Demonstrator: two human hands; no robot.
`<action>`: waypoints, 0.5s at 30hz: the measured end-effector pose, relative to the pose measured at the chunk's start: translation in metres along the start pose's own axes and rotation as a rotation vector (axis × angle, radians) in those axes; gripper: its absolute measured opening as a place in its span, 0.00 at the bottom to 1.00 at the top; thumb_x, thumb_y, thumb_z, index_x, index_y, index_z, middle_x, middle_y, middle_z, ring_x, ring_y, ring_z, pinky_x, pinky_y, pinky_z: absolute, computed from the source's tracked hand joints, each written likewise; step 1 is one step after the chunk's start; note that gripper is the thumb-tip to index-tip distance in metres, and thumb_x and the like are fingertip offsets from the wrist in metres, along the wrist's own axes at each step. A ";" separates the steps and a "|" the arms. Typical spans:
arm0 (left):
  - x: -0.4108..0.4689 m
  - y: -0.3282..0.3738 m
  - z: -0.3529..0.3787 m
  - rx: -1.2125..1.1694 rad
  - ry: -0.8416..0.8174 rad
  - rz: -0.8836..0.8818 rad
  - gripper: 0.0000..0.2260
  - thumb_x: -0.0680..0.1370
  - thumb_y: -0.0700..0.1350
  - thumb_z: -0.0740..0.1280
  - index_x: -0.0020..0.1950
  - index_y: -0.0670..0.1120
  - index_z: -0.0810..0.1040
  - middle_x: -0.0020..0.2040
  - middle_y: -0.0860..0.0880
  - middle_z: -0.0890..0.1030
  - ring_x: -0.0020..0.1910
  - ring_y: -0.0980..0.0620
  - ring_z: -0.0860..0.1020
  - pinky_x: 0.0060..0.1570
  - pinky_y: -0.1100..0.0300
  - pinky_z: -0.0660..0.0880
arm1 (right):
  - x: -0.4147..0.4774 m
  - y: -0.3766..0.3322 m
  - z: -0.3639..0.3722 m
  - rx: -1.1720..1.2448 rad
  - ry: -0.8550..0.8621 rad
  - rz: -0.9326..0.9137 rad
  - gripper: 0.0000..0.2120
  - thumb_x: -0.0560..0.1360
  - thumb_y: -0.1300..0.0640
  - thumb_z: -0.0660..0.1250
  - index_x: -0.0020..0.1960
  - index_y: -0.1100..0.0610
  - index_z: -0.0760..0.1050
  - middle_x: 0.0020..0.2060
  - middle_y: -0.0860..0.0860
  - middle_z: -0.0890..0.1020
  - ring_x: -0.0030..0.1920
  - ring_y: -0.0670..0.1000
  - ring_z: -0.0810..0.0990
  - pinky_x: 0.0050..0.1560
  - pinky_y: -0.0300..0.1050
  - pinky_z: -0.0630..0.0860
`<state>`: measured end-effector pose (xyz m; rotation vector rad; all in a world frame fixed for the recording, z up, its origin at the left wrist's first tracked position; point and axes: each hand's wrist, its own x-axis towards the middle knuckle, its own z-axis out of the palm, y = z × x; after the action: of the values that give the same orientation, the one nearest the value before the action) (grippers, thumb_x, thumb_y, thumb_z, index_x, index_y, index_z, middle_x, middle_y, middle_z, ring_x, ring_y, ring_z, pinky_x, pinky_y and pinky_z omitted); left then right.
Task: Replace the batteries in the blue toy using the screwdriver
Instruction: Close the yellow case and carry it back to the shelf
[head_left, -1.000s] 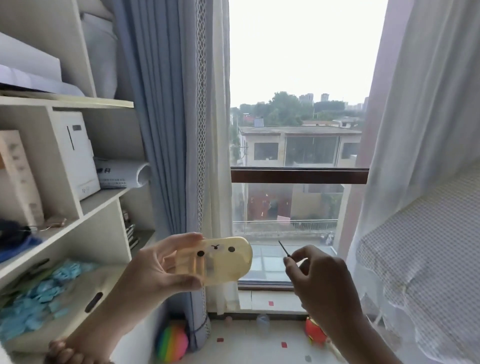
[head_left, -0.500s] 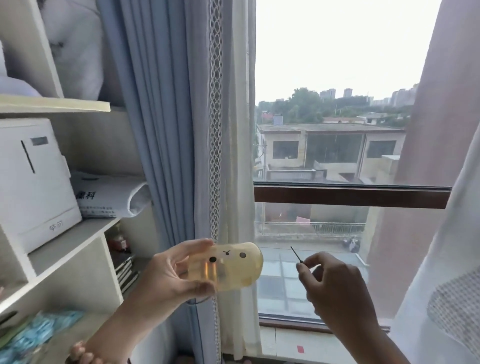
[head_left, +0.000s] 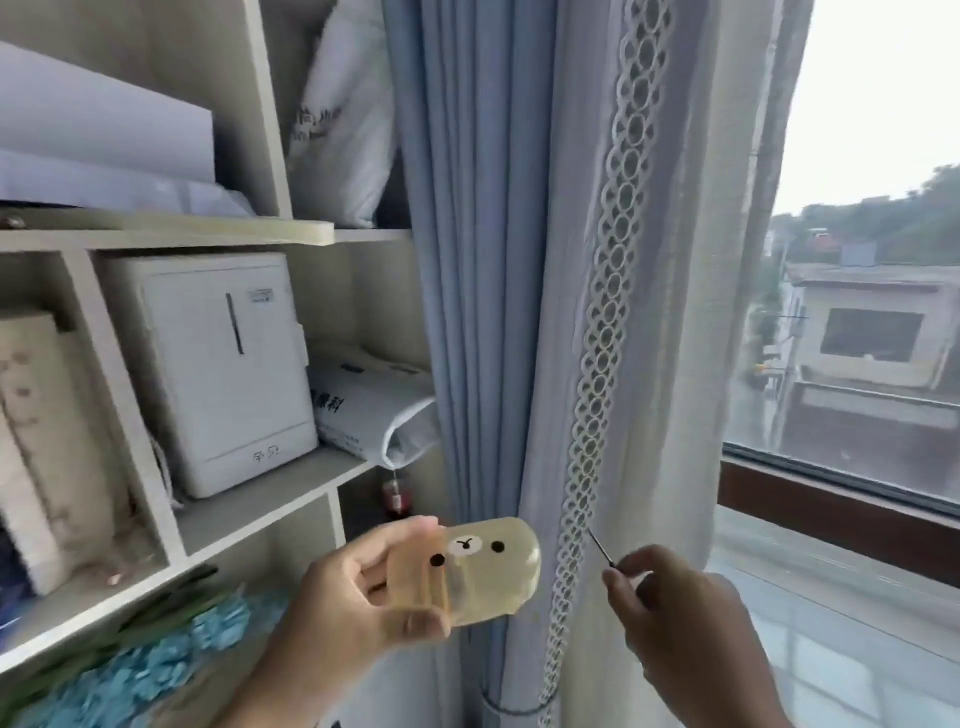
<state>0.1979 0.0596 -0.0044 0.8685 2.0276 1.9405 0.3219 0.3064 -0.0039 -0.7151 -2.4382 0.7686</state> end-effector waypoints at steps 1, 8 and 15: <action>0.001 -0.001 -0.005 0.026 0.064 -0.010 0.46 0.45 0.60 0.85 0.61 0.51 0.82 0.56 0.49 0.87 0.57 0.50 0.84 0.57 0.58 0.80 | 0.014 -0.002 0.008 -0.012 -0.036 -0.045 0.08 0.75 0.44 0.68 0.39 0.43 0.74 0.24 0.42 0.82 0.33 0.48 0.83 0.40 0.47 0.81; -0.007 0.002 -0.053 0.261 0.424 -0.080 0.35 0.55 0.54 0.84 0.60 0.65 0.81 0.58 0.61 0.84 0.61 0.60 0.81 0.64 0.51 0.74 | 0.073 -0.055 0.085 -0.009 -0.247 -0.287 0.11 0.76 0.39 0.63 0.49 0.44 0.77 0.40 0.44 0.87 0.51 0.51 0.84 0.46 0.47 0.78; 0.006 -0.013 -0.109 0.300 0.568 -0.149 0.39 0.50 0.66 0.82 0.61 0.66 0.80 0.60 0.61 0.84 0.62 0.57 0.80 0.68 0.46 0.72 | 0.104 -0.114 0.142 0.065 -0.359 -0.371 0.12 0.75 0.38 0.64 0.51 0.44 0.77 0.43 0.43 0.87 0.50 0.50 0.84 0.46 0.45 0.79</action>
<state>0.1319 -0.0290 -0.0032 0.2000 2.6562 1.9858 0.1246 0.2353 -0.0066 -0.0915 -2.7327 0.8758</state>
